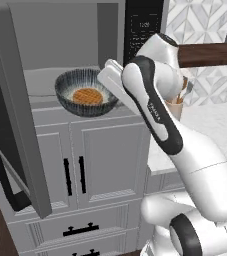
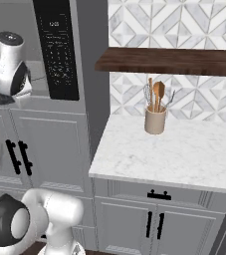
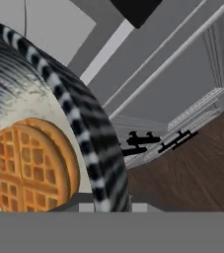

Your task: Open the microwave, place the bowl with waffle inside the microwave, then close the microwave door and turn it on.

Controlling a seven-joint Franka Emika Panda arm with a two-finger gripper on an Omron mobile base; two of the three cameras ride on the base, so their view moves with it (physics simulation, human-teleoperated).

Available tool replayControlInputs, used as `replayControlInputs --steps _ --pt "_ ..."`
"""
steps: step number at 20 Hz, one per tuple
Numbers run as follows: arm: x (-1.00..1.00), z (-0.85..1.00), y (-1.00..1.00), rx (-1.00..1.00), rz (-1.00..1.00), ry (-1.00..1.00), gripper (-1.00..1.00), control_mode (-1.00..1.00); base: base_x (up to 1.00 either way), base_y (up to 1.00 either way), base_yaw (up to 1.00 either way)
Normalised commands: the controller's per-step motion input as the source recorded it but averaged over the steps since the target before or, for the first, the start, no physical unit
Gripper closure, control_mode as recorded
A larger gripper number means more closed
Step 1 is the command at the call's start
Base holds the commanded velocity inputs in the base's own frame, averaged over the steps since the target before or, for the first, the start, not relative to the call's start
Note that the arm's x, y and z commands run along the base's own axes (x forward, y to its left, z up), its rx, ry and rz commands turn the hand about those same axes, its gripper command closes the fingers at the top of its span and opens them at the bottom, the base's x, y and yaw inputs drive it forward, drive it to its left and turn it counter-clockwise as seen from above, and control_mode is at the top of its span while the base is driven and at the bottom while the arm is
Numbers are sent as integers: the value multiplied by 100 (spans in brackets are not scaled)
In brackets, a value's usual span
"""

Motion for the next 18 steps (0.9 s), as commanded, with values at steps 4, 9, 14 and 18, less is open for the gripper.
replayControlInputs --steps 4,9,14,18 --pt "100 26 100 -5 -14 -1 100 -100 0 0 0" --pt "100 -4 100 -14 -34 6 100 -100 0 0 0" --pt "100 13 91 -13 -34 3 100 -100 0 0 0" --pt "100 -7 23 -1 -30 18 100 -100 0 0 0"
